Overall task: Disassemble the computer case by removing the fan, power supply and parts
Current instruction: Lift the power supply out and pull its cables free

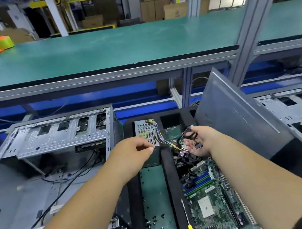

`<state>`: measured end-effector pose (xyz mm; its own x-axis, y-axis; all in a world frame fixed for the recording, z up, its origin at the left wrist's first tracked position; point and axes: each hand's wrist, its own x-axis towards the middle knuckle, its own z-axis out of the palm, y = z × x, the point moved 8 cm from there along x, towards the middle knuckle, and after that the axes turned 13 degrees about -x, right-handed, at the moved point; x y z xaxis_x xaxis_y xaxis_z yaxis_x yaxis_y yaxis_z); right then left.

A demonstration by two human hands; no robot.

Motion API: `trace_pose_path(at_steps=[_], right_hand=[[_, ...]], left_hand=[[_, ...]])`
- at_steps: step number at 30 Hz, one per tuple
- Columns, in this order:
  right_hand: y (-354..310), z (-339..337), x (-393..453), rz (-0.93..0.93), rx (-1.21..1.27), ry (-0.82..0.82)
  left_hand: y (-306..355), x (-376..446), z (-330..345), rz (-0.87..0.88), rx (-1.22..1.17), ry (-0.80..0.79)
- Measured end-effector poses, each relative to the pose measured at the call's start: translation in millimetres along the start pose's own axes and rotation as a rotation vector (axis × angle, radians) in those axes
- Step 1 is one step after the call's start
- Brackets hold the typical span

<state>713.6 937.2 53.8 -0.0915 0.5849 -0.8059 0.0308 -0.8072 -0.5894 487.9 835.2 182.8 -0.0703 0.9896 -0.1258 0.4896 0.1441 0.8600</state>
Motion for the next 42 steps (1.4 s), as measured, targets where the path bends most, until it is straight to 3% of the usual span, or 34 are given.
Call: trace_pose_path(at_steps=[4,12,18,27,31,36,39,42], right_hand=[[9.9,-14.3,13.1,0.038,0.07,0.011],[0.8,-23.4,-13.7,-0.119,0.098,-0.015],[-2.8,-14.6,-60.5,-0.306,-0.155,-0.028],[78.6,34.1,-79.8,-0.313,-0.841,-0.062],[102.5,46.1,-71.7,-0.346,-0.922,-0.012],[116.3,46.6,-60.5,-0.363,-1.284,0.174],[123.6,48.5,-62.3,-0.354,-1.274,0.26],[111.8,69.8,-75.2,-0.488,-1.16,0.305]], left_hand=[[-0.4,-3.0,4.8,-0.019,0.027,0.018],[14.6,-13.6,24.1,0.001,0.0,-0.015],[21.7,-28.9,22.5,0.05,0.009,0.007],[8.2,-72.5,-27.7,0.163,0.009,0.19],[-5.8,-83.7,-46.8,0.176,0.017,0.202],[-32.2,-88.9,-65.7,0.17,0.065,0.215],[-49.0,-93.9,-84.3,0.182,0.143,0.239],[-71.4,-100.9,-113.4,0.148,0.237,0.295]])
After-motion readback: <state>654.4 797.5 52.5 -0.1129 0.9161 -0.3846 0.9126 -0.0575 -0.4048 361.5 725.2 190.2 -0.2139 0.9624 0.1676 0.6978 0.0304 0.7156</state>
